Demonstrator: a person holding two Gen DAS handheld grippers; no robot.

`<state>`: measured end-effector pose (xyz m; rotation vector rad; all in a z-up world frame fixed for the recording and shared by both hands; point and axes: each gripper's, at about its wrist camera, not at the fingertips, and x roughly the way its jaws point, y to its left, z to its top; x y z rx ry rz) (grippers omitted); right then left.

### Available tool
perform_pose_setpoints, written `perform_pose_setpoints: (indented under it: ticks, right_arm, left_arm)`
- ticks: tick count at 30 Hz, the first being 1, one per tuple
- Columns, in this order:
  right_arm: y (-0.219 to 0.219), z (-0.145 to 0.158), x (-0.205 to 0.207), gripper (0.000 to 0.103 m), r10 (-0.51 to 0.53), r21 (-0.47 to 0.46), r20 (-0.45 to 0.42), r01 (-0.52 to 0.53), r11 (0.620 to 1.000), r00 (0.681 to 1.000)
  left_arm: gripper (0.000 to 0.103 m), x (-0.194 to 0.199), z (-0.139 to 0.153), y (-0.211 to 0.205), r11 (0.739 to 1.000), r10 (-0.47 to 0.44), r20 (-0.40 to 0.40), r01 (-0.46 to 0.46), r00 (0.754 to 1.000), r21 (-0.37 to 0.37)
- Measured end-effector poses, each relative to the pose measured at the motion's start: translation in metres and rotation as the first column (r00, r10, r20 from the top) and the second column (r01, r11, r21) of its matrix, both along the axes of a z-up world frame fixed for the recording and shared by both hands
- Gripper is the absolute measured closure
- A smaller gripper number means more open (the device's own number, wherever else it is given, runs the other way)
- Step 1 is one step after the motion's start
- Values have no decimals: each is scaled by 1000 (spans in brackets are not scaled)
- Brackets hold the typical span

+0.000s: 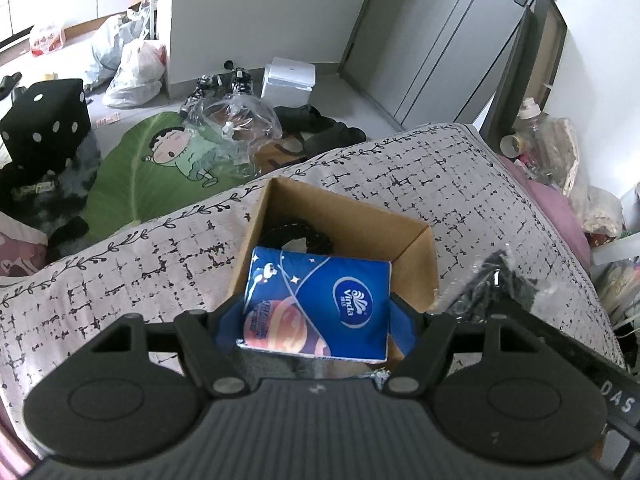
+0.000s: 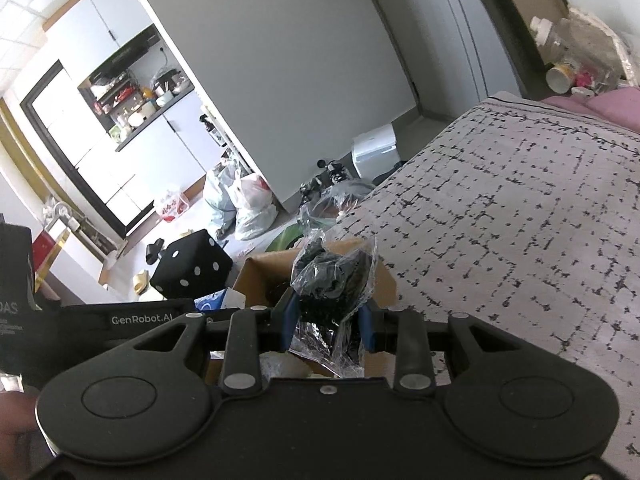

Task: Organize soft objects
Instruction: 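Carry the tissue pack over the box with the left gripper while the right carries the bagged item, then open both grippers to drop the tissue pack and bagged item into the box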

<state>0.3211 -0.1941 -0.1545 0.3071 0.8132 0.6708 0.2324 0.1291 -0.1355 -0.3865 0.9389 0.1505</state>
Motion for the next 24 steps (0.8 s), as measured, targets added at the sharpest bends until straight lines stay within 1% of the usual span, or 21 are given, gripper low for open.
perform_pose_setpoints:
  ticks: [4, 8, 9, 11, 12, 13, 18, 22, 24]
  right_arm:
    - [11, -6, 1, 72, 20, -17, -16, -20, 1000, 1000]
    - [24, -9, -1, 71, 62, -20, -31, -63, 998, 998]
    - [27, -10, -2, 68, 71, -26, -38, -72, 997, 997]
    - [34, -14, -1, 65, 95, -43, -65, -98, 994, 993]
    - [34, -15, -2, 58, 101, -41, -71, -104, 994, 992]
    - [33, -14, -2, 53, 97, -42, -70, -100, 994, 993]
    - [12, 0, 5, 53, 46, -6, -63, -47, 999, 997]
    - [-5, 4, 13, 52, -6, 2, -62, 6, 1000, 998]
    - [-12, 3, 17, 52, -36, -8, -71, 35, 999, 997]
  left_arm:
    - [30, 3, -3, 7, 1000, -10, -9, 10, 1000, -11]
    - [30, 6, -3, 13, 1000, -8, -12, 8, 1000, -18]
    - [30, 7, -3, 15, 1000, -9, -13, 9, 1000, -19]
    - [30, 10, -4, 15, 1000, -14, -15, 14, 1000, -17]
    - [30, 11, -4, 15, 1000, -16, -17, 16, 1000, -17]
    - [30, 12, -4, 15, 1000, -19, -18, 18, 1000, -19]
    - [30, 22, -1, 10, 999, -38, -12, 38, 999, -14]
    - [30, 31, 1, 2, 998, -55, -7, 55, 998, -5]
    - [30, 35, 1, -3, 998, -66, -8, 66, 998, -1]
